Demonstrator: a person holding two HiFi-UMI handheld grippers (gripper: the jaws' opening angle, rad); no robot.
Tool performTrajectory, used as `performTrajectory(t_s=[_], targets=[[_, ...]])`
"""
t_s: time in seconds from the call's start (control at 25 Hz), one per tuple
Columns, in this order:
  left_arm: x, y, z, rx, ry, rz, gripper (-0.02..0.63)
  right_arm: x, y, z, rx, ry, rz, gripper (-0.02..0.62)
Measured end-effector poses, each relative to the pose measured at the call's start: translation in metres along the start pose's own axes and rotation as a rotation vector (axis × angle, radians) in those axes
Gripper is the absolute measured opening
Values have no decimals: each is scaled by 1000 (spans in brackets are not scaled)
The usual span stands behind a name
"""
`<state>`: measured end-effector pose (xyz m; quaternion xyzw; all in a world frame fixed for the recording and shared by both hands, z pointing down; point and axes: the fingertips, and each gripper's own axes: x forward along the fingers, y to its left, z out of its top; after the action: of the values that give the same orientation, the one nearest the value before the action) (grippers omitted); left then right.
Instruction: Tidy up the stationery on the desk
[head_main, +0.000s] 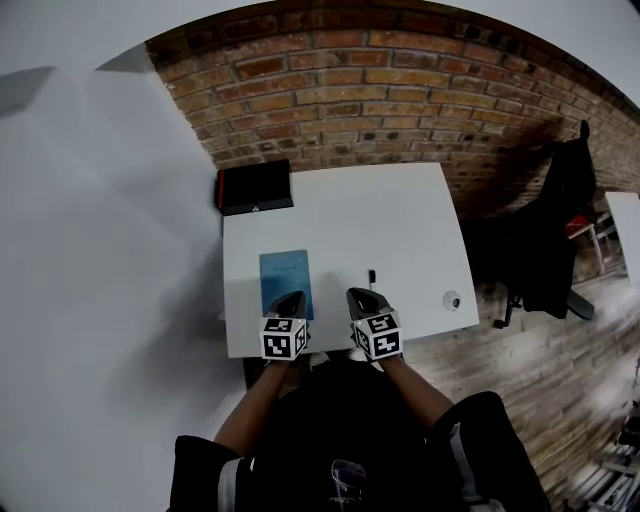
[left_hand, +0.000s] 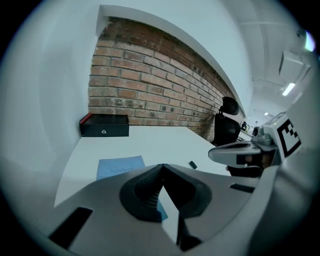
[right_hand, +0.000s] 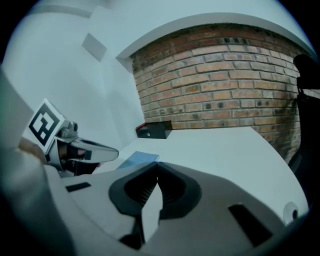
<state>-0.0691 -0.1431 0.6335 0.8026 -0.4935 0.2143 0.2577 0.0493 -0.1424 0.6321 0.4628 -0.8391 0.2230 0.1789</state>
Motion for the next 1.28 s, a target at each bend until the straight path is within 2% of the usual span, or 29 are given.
performTrajectory(t_s=[0.32, 0.44, 0.72, 0.92, 1.12, 1.28], targets=[[8, -48, -8, 13, 31, 2, 15, -30, -50, -4, 29, -44, -38, 25], [9, -56, -13, -15, 41, 16, 15, -34, -67, -15, 35, -47, -55, 26], [14, -56, -12, -27, 56, 30, 15, -29, -84, -43, 41, 44, -73, 34], [19, -52, -9, -13, 59, 1, 15, -18, -84, -67, 37, 132, -88, 74], [14, -37, -11, 6, 71, -35, 15, -9, -78, -90, -8, 201, -124, 74], [14, -16, -11, 5, 83, -59, 15, -1, -83, -93, 35, 238, -168, 74]])
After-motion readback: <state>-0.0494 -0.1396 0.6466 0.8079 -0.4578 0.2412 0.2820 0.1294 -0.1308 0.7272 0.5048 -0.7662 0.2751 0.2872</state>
